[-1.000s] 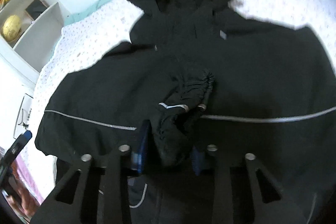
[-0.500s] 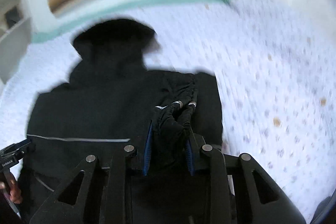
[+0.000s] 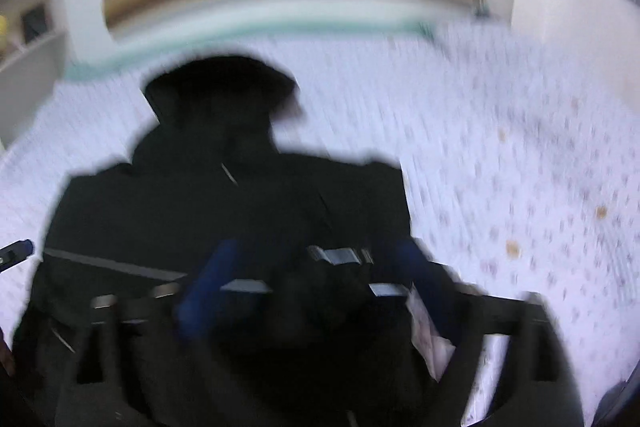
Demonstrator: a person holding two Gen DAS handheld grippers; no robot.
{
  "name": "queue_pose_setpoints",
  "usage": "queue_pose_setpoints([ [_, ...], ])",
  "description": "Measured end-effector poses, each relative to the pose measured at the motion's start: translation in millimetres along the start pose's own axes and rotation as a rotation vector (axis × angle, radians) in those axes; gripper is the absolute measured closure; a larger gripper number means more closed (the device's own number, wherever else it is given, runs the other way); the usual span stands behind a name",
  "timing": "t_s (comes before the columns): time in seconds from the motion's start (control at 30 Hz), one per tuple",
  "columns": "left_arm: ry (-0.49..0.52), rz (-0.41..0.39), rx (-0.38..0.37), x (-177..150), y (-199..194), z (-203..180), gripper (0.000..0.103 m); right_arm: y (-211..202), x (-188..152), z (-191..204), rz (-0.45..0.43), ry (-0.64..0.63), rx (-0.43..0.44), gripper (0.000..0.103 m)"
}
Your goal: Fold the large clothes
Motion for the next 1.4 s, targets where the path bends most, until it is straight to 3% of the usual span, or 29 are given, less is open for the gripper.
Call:
queue_pose_setpoints([
  [0.1, 0.060, 0.049, 0.149, 5, 32, 5, 0.033, 20, 9, 43, 0.045, -0.110, -0.012, 0.008],
  [0.13, 0.031, 0.113, 0.195, -2, 57, 19, 0.033, 29, 8, 51, 0.059, -0.132, -0.026, 0.009],
  [0.2, -0.027, 0.153, 0.206, -16, 84, 42, 0.033, 64, -6, 65, 0.129, -0.174, -0.069, 0.011],
  [0.27, 0.000, 0.090, 0.206, -23, 84, 47, 0.033, 102, -26, 65, 0.233, -0.161, -0.087, 0.012],
  [0.33, 0.011, 0.072, 0.216, -25, 83, 47, 0.033, 121, -41, 54, 0.277, -0.078, -0.005, 0.011],
  [0.43, 0.043, 0.048, 0.262, -25, 85, 40, 0.033, 120, -39, 47, 0.284, -0.042, 0.022, 0.011],
  [0.57, 0.029, 0.045, 0.259, -21, 79, 38, 0.033, 101, -40, 45, 0.292, -0.036, 0.030, 0.013],
  [0.63, 0.023, 0.043, 0.242, -22, 60, 29, 0.033, 76, -42, 45, 0.259, -0.038, 0.063, 0.015],
  [0.7, 0.012, 0.003, 0.166, -27, 38, 19, 0.032, 43, -43, 49, 0.194, -0.081, 0.091, 0.015],
  [0.8, -0.040, -0.074, 0.199, -36, 8, 19, 0.033, 13, -54, 44, 0.144, -0.111, 0.047, 0.015],
  [0.87, -0.086, -0.063, 0.207, -42, 11, 29, 0.033, 17, -63, 39, 0.166, -0.099, 0.037, 0.015],
  [0.97, -0.133, 0.047, 0.231, -59, 44, 56, 0.033, 56, -95, 25, 0.249, -0.084, 0.034, 0.015],
  [1.03, -0.115, 0.037, 0.252, -58, 49, 56, 0.033, 54, -101, 19, 0.212, -0.063, 0.063, 0.015],
  [1.4, -0.085, -0.009, 0.293, -61, 42, 49, 0.033, 44, -107, 23, 0.140, -0.079, 0.009, 0.014],
])
Point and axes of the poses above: each gripper's, at about its wrist camera, not at the fingertips, and y roughly the way its jaws point, z to its left, x to its top, the point moved 7 cm from there along y, roughly the way its jaws point, and after that the axes turned 7 degrees about z, right-handed, at the moved point
